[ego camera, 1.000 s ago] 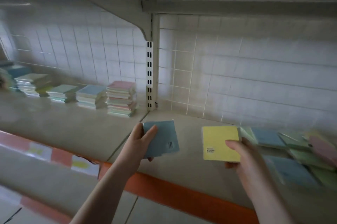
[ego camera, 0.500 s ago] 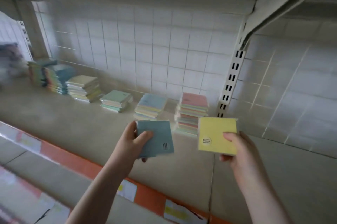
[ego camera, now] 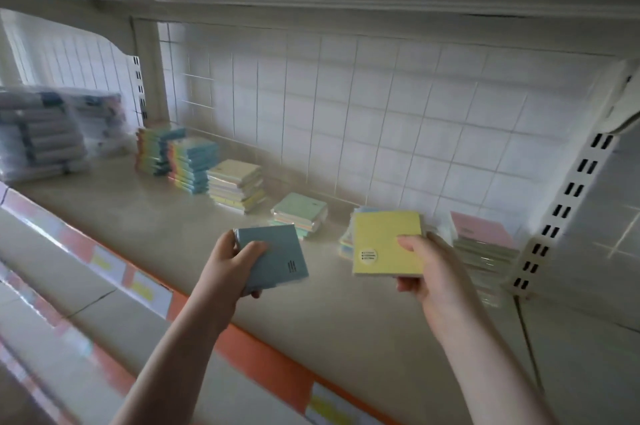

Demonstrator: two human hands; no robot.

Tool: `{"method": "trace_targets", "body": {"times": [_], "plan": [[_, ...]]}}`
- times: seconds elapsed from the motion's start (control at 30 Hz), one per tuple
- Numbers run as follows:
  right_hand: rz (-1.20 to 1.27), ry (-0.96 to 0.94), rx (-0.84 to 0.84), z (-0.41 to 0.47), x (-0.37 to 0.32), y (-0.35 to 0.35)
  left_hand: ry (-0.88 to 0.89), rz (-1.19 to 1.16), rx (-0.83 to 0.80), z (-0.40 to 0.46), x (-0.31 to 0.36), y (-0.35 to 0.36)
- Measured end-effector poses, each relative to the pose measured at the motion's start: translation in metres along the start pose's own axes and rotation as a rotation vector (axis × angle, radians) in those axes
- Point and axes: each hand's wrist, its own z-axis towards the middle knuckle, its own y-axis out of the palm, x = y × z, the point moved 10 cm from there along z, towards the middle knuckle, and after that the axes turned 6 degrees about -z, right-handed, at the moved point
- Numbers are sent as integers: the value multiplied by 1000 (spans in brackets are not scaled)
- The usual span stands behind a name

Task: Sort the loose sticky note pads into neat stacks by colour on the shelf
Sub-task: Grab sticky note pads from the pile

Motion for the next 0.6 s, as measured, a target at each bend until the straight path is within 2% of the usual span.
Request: {"method": "trace_targets", "body": {"times": [0.23, 0.47, 0.6], "plan": [[20, 45, 55, 46, -3, 108, -7, 22, -44, 79, 8, -77], [7, 89, -11, 98, -11, 233, -36, 7, -45, 135, 18, -148], [-15, 86, -33, 125, -14, 281, -49, 16, -40, 149, 19, -176]]}}
